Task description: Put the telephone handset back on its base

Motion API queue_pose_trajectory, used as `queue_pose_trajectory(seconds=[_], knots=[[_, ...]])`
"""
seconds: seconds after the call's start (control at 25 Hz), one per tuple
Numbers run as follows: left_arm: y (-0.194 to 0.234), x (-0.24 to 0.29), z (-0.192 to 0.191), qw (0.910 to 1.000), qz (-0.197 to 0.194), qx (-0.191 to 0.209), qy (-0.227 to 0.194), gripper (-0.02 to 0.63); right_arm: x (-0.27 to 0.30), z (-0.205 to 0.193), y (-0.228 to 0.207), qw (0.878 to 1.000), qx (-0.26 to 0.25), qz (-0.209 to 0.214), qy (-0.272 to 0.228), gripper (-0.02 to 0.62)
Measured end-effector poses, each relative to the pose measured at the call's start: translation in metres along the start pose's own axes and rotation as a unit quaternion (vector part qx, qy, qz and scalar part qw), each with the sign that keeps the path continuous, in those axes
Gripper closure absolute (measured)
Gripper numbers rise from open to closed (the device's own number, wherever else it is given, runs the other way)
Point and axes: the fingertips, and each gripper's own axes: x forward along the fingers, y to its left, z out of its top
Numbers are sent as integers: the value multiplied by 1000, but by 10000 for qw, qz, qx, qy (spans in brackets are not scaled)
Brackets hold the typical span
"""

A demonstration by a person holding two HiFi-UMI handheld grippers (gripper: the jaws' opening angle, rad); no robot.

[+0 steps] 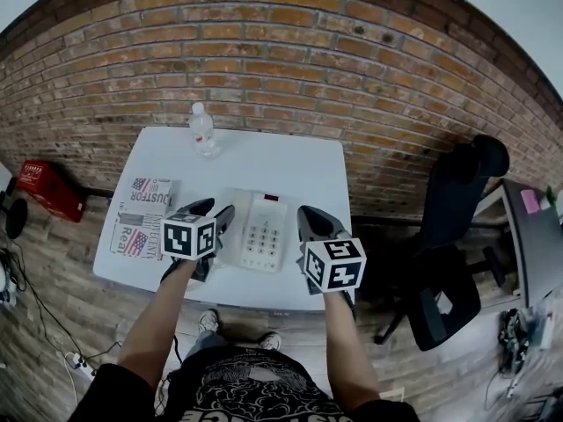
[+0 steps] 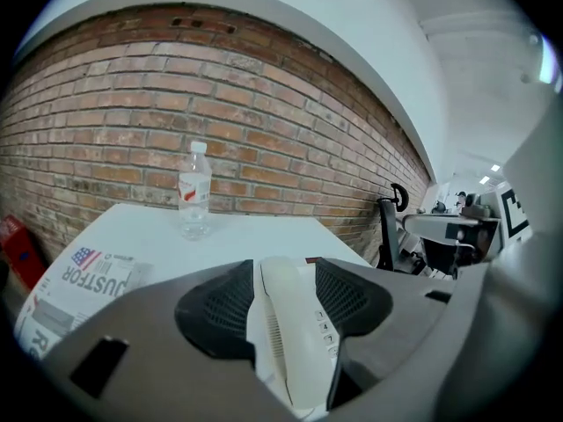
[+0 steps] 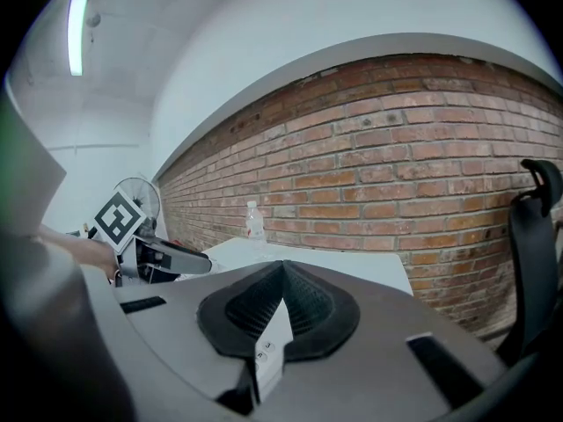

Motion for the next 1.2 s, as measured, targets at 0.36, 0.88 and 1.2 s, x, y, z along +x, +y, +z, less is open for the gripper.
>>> queue_pose_trajectory(seconds=[0.36,0.88,1.2], knots=[[12,-37,59,9966,-230,434,-660,441,4,27,20,9996,-195,-173,-135,597],[34,-70,85,9900,-212,772,-1157,588,-4,50,31,9968,-481,-534,-340,598],[40,-71,85,9902,-268,719,-1163,592,-8,52,30,9962,-430,-664,-363,598]])
